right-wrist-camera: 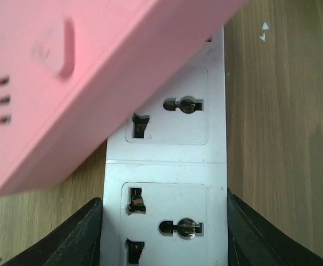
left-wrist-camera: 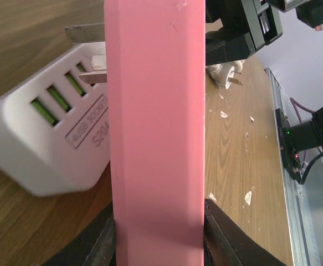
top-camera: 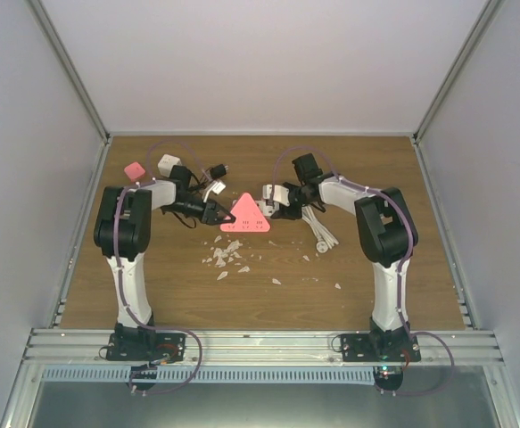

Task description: Pull the plug off the socket

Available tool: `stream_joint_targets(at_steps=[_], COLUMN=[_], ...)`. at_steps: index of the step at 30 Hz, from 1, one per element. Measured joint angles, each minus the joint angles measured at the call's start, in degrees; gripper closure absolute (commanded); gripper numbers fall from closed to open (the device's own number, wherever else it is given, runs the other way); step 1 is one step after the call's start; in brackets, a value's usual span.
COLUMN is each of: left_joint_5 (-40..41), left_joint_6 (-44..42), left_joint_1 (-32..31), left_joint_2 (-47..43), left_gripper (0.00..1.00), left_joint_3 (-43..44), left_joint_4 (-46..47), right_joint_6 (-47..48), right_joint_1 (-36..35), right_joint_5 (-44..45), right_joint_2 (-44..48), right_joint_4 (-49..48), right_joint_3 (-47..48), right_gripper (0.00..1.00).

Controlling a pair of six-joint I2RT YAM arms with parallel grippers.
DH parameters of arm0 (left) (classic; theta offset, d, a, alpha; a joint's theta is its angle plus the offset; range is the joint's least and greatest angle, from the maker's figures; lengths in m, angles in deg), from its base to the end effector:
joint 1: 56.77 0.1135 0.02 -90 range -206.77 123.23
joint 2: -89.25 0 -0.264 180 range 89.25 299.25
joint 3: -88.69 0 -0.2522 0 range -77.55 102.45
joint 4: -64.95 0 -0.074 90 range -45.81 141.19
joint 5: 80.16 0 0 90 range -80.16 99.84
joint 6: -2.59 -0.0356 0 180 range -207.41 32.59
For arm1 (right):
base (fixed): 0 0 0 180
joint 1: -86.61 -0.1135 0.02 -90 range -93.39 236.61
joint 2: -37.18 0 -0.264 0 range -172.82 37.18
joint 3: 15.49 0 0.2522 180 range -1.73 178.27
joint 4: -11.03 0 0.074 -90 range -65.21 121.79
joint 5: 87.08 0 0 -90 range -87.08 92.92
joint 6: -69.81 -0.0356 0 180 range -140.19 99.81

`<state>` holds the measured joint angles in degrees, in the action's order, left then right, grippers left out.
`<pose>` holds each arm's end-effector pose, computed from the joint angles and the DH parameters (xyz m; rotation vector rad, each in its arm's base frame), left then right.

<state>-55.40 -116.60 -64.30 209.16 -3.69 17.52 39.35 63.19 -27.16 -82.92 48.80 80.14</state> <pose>0.3732 -0.0819 0.1201 0.8786 2.2129 -1.4540 0.3882 0.1876 0.1447 -1.7737 1.7565 0.4455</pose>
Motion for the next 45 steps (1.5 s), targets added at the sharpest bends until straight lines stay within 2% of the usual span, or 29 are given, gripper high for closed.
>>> stream_joint_targets(at_steps=[23, 27, 34, 45], left_joint_5=[6.2, 7.0, 12.2, 29.0], left_joint_6=[0.2, 0.1, -4.3, -18.8], left_joint_1=[3.8, 3.8, 4.4, 6.8], left_joint_2=[-7.0, -7.8, -13.6, -32.3], left_gripper=[0.85, 0.86, 0.85, 0.84], left_joint_3=[-0.1, -0.1, -0.9, -7.5], left_joint_4=[0.0, 0.0, -1.5, -4.7], right_joint_6=[-4.1, -4.2, -4.0, -4.8], right_joint_1=[12.2, 14.9, 15.8, 15.8], right_joint_5=[-3.0, -2.9, -0.8, 0.0], right_joint_2=[1.7, 2.3, 2.7, 2.7], right_joint_4=[4.6, 5.2, 6.3, 9.2], right_joint_3=[-2.7, -3.5, -4.4, -4.7], right_gripper=[0.63, 0.54, 0.24, 0.01])
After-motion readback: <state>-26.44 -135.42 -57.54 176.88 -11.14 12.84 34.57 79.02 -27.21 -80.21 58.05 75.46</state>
